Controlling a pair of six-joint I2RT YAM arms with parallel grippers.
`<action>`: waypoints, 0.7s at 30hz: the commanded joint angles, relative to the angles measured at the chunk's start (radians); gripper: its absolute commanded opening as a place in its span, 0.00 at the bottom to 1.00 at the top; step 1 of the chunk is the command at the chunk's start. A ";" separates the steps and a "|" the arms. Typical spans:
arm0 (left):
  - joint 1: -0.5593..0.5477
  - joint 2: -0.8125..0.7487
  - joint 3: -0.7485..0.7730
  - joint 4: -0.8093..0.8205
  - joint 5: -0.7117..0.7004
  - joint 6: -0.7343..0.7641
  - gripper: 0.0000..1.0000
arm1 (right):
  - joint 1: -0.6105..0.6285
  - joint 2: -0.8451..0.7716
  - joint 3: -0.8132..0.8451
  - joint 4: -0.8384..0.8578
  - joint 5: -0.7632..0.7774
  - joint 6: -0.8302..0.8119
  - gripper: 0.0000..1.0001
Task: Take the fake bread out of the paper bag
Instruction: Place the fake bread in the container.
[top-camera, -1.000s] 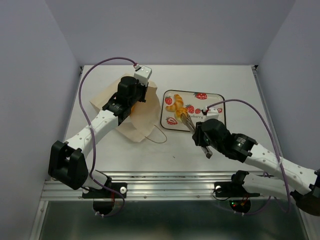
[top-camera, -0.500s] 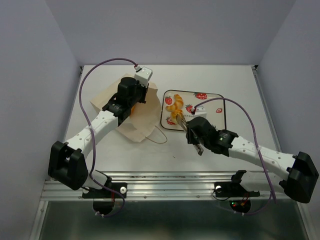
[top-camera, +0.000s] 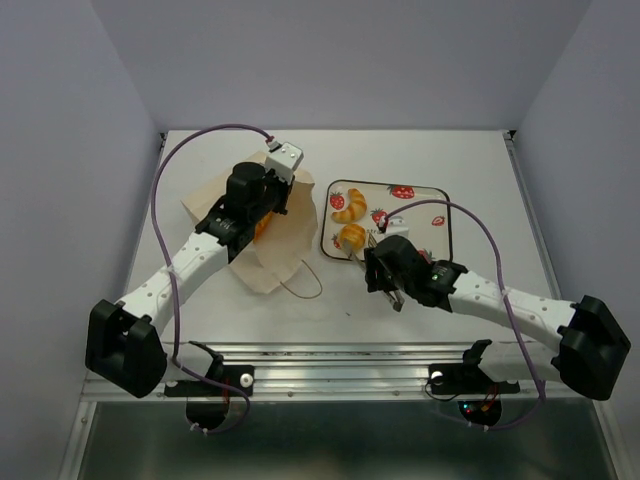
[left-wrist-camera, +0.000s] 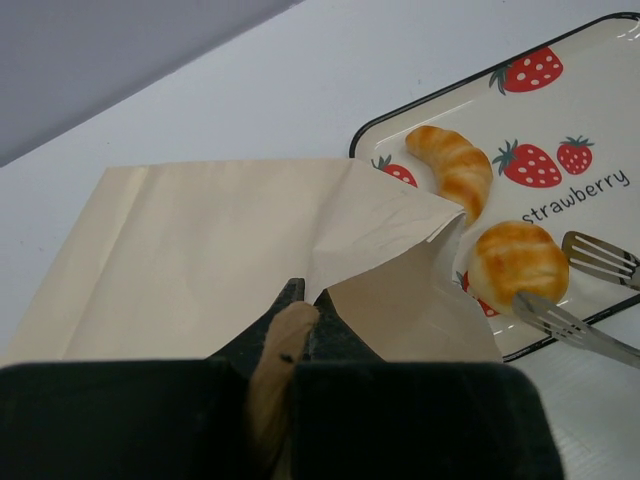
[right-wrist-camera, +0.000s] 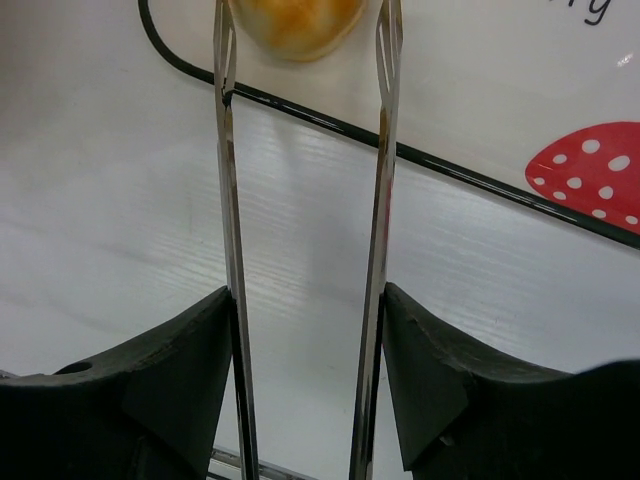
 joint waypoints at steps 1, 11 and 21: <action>-0.005 -0.037 0.001 0.047 0.011 0.005 0.00 | -0.006 -0.041 0.010 0.059 -0.004 -0.014 0.63; -0.005 -0.019 0.021 0.050 -0.001 -0.024 0.00 | -0.006 -0.173 0.079 -0.045 0.021 -0.029 0.61; -0.005 0.009 0.036 0.067 -0.010 -0.064 0.00 | -0.006 -0.301 0.126 0.019 -0.361 -0.092 0.61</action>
